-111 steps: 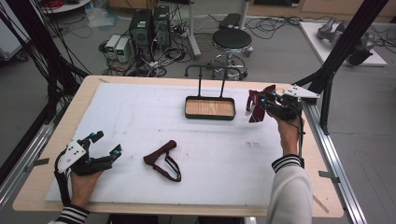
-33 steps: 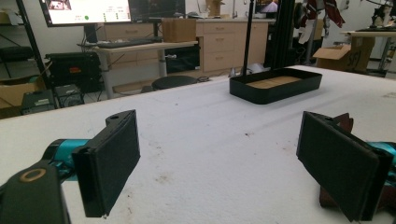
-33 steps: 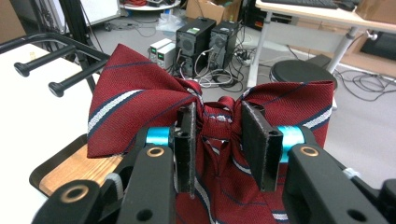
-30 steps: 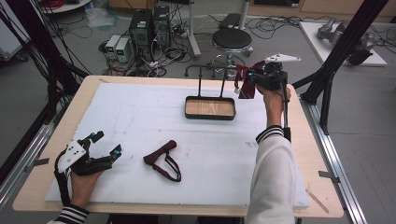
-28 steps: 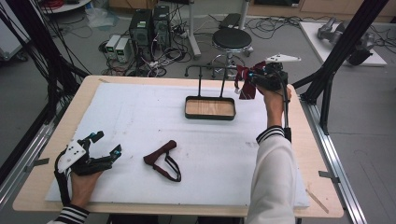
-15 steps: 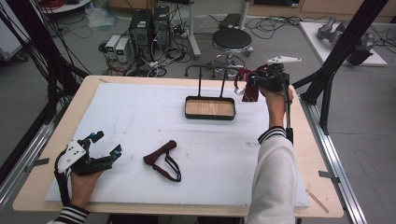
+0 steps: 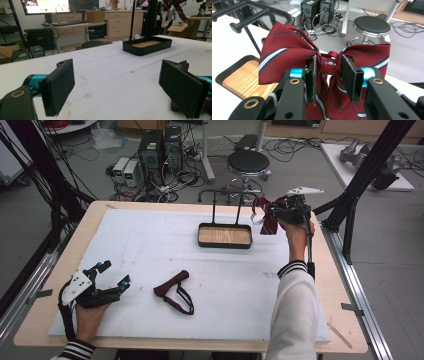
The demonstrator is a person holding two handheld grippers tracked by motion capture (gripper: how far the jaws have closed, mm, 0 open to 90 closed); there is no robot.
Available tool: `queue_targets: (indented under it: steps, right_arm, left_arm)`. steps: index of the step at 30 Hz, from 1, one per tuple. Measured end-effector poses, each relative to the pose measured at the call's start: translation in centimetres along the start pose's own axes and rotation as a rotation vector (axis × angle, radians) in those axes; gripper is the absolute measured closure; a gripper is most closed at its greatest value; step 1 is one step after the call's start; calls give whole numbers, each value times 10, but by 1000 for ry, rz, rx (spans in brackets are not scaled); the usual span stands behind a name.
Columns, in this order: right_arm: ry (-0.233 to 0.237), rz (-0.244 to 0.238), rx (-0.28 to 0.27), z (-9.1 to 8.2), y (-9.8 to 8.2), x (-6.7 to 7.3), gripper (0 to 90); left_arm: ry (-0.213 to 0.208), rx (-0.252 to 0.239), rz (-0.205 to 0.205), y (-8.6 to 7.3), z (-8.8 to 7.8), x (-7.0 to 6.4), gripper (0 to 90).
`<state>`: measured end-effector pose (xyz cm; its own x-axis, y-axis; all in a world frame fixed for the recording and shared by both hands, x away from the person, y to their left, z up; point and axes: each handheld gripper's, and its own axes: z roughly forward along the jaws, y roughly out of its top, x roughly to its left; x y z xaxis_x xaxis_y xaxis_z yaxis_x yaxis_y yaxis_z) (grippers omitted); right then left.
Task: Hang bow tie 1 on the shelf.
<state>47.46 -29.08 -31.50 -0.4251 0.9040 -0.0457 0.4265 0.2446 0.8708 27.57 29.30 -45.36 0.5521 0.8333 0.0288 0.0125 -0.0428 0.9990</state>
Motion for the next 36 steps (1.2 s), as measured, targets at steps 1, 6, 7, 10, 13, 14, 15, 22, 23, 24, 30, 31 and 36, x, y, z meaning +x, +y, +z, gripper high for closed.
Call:
queue_targets:
  steps: [1,6,7,10,13,14,15,22,23,24,30,31,36]
  right_arm:
    - [2,-2,14,1,-1,0,666]
    - [-2,9,6,5,-16,-1,665]
    - [8,22,27,6,-18,-2,664]
    - [13,12,25,8,-19,0,663]
    - [15,-6,6,9,-17,3,662]
    - [18,-5,6,10,-17,4,661]
    - [22,-6,10,11,-17,4,658]
    - [43,-14,20,15,-17,8,653]
    - [42,-15,20,15,-17,8,644]
    - [42,-16,20,15,-17,8,627]
    - [41,-11,33,14,-17,8,465]
    - [43,-8,31,13,-17,8,419]
    - [48,-2,28,11,-17,7,235]
  left_arm:
    - [0,-1,0,0,0,0,136]
    - [-1,-2,0,0,0,0,136]
    - [-1,-2,0,0,0,0,136]
    - [0,-2,-1,0,0,0,136]
    - [1,0,1,0,0,0,136]
    - [0,-1,1,0,0,0,136]
    - [0,-1,1,0,0,0,136]
    - [0,-1,0,0,0,0,136]
    - [0,-1,0,0,0,0,136]
    - [0,-1,0,0,0,0,136]
    - [0,-1,0,0,0,0,136]
    - [0,-1,0,0,0,0,136]
    - [0,-1,1,0,0,0,136]
